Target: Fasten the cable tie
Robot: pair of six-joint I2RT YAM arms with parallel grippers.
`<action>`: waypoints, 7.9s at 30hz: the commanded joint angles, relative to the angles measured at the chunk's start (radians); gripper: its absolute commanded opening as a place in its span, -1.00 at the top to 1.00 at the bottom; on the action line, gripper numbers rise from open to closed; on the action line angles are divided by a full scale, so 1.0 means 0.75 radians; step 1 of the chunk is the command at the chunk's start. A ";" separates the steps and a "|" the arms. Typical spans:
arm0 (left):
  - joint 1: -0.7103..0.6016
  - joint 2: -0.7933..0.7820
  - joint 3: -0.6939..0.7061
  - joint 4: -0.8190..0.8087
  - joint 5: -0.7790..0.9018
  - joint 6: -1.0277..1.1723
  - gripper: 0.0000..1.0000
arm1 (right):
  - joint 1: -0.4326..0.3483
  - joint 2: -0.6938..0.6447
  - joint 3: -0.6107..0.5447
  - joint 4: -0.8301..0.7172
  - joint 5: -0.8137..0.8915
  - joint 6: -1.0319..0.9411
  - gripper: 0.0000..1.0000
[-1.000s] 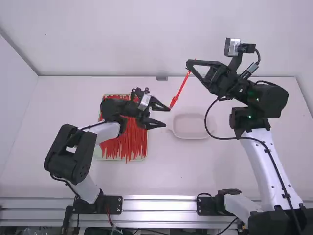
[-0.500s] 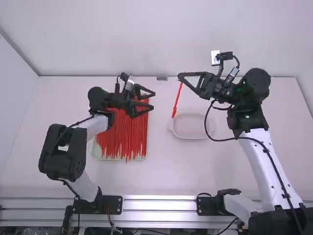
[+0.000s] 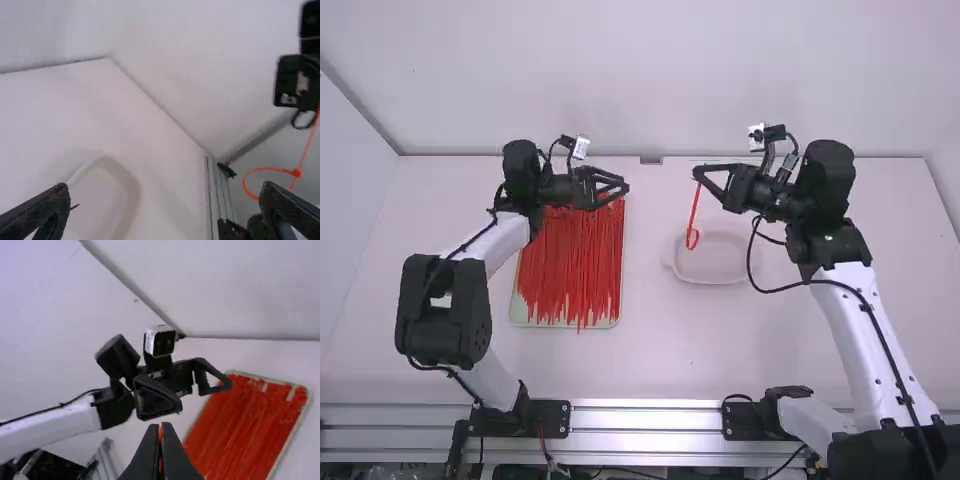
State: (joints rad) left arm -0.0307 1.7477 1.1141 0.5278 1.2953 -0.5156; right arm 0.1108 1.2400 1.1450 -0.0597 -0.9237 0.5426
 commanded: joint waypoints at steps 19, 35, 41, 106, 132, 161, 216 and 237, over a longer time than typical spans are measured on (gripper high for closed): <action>-0.005 -0.003 0.179 -1.205 -0.264 0.983 -0.98 | 0.008 -0.005 -0.315 0.125 0.640 -0.241 1.00; -0.022 -0.003 0.174 -1.435 -0.248 1.222 -0.98 | -0.023 -0.005 -0.782 0.623 0.850 -0.220 1.00; -0.040 -0.003 0.168 -1.426 -0.249 1.223 -0.98 | 0.052 -0.005 -0.839 0.689 1.035 -0.222 1.00; -0.057 -0.031 0.181 -1.394 -0.602 1.091 -0.98 | 0.141 -0.129 -0.758 0.356 1.220 -0.347 -0.99; -0.054 -0.251 0.181 -1.582 -1.091 0.767 -0.98 | 0.240 -0.458 -0.758 0.008 1.304 -0.337 -0.99; -0.045 -0.261 0.171 -1.581 -1.097 0.752 -0.96 | 0.224 -0.469 -0.768 0.016 1.283 -0.346 -0.98; 0.041 -1.663 -1.231 -0.704 -1.727 0.687 1.00 | -0.148 -1.653 -1.527 0.080 1.232 -0.724 0.94; 0.041 -2.092 -1.485 -0.704 -1.727 0.687 1.00 | -0.148 -1.653 -1.527 0.080 1.232 -0.724 1.00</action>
State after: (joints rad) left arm 0.0025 0.2047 0.0101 0.0040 0.0021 -0.0010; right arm -0.0021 0.0082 0.0101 0.0071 0.0006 -0.0025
